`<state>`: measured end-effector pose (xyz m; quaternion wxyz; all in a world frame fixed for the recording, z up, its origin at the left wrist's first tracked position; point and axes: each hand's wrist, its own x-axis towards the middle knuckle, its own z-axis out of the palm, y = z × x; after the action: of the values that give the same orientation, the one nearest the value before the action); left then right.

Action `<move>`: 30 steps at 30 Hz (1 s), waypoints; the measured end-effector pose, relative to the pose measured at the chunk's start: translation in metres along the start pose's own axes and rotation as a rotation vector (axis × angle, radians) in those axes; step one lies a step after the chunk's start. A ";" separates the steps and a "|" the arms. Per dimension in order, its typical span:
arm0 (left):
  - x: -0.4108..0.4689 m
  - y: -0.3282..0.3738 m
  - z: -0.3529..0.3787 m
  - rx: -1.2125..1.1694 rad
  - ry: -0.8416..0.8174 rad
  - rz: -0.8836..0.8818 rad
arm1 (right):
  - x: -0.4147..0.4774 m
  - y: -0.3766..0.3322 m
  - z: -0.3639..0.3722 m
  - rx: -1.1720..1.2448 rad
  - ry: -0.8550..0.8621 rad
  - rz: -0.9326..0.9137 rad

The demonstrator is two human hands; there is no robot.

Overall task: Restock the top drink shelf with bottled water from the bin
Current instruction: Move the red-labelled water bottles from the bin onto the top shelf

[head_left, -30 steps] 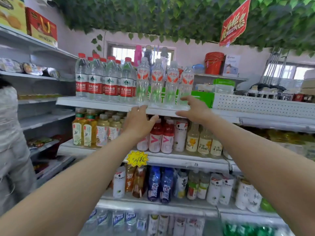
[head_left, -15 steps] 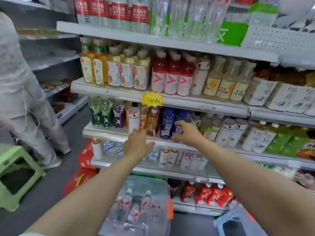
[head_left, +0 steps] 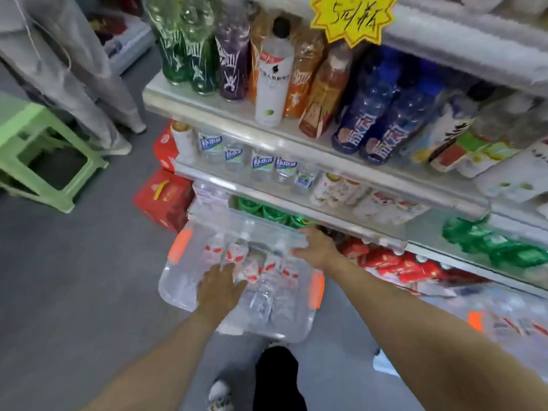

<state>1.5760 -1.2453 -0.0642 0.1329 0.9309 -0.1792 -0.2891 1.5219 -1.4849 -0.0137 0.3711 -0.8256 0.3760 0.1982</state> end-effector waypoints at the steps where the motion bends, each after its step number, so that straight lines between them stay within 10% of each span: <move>1: 0.001 -0.007 0.011 -0.001 0.001 -0.032 | 0.010 0.005 0.013 0.050 -0.030 0.028; 14: 0.011 -0.031 0.092 0.209 0.131 -0.196 | 0.115 0.038 0.104 0.308 -0.127 0.447; 30: 0.013 -0.033 0.101 0.246 0.174 -0.224 | 0.145 0.046 0.122 0.254 -0.172 0.472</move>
<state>1.5356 -1.2355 -0.1624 0.0001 0.9758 -0.0962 -0.1962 1.5734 -1.4807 -0.2012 0.4459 -0.6419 0.5470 0.2999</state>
